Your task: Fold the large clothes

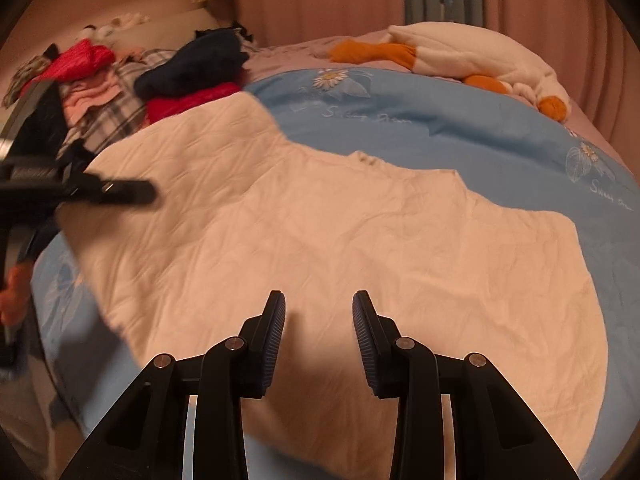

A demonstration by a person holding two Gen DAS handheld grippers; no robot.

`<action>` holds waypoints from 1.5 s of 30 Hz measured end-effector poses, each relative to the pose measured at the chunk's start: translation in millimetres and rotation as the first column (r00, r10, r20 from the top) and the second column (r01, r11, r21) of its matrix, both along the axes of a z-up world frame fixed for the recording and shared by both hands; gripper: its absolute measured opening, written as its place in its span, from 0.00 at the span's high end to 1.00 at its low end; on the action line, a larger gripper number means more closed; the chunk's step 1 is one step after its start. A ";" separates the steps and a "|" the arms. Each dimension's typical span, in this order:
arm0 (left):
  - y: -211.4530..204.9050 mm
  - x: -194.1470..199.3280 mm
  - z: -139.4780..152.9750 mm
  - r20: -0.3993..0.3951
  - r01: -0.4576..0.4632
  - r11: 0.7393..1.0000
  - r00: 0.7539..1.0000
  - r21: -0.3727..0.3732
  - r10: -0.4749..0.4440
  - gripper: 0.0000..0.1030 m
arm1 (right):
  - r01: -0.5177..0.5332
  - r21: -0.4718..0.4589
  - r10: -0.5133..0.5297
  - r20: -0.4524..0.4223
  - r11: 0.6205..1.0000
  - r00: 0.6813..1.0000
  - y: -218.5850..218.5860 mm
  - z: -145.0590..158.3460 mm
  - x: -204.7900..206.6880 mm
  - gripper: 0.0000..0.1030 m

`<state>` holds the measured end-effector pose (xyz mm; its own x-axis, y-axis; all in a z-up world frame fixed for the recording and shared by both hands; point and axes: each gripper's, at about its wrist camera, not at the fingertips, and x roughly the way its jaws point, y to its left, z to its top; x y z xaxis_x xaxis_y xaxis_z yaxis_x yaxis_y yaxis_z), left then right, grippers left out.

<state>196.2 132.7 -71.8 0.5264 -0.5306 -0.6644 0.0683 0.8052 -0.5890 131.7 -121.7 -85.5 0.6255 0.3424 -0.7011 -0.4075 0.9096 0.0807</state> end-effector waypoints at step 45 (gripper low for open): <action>-169.5 -5.4 8.5 0.023 0.278 0.818 0.942 0.504 -0.334 0.69 | 0.095 0.646 0.125 -0.287 0.758 0.950 -46.3 9.1 115.2 0.28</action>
